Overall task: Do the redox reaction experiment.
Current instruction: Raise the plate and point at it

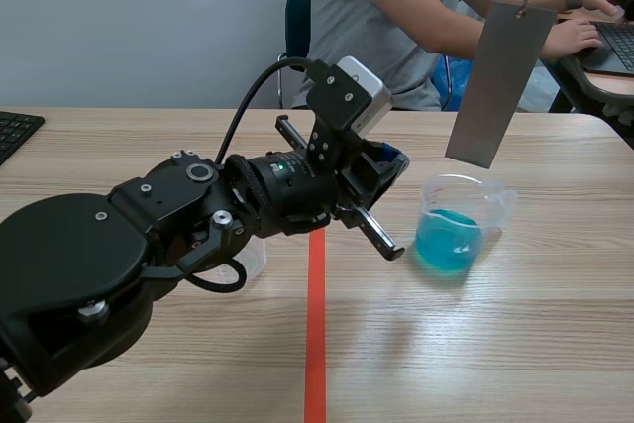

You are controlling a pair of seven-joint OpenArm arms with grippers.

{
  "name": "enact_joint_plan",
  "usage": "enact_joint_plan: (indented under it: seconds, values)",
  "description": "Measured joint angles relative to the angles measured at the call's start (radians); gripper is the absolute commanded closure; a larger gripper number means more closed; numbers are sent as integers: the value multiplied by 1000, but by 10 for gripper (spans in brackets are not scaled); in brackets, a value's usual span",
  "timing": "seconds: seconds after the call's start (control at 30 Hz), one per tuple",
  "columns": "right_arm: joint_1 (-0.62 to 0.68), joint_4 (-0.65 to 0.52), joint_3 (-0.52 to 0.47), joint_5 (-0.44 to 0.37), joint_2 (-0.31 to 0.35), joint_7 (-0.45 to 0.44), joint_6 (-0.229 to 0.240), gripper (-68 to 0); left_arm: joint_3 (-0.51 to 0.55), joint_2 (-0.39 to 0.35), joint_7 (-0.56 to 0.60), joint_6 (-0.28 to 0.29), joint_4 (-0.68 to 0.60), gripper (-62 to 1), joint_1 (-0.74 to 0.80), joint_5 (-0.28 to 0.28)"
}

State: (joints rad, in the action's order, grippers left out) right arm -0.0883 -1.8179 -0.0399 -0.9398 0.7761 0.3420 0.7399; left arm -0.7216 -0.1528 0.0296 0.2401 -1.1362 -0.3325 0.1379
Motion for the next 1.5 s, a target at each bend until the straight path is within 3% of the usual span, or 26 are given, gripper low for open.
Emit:
enact_joint_plan:
  seconds: [0.57, 1.0, 1.5]
  values:
    - [0, 0, 0, 0, 0, 0, 0, -11, 0, 0, 51, 85, 0, -31, -3, 0]
    - [0, 0, 0, 0, 0, 0, 0, -11, 0, 47, 31, 87, 0, -31, -33, -6]
    - [0, 0, 0, 0, 0, 0, 0, -11, 0, 47, 27, 86, 0, -32, -33, -6]
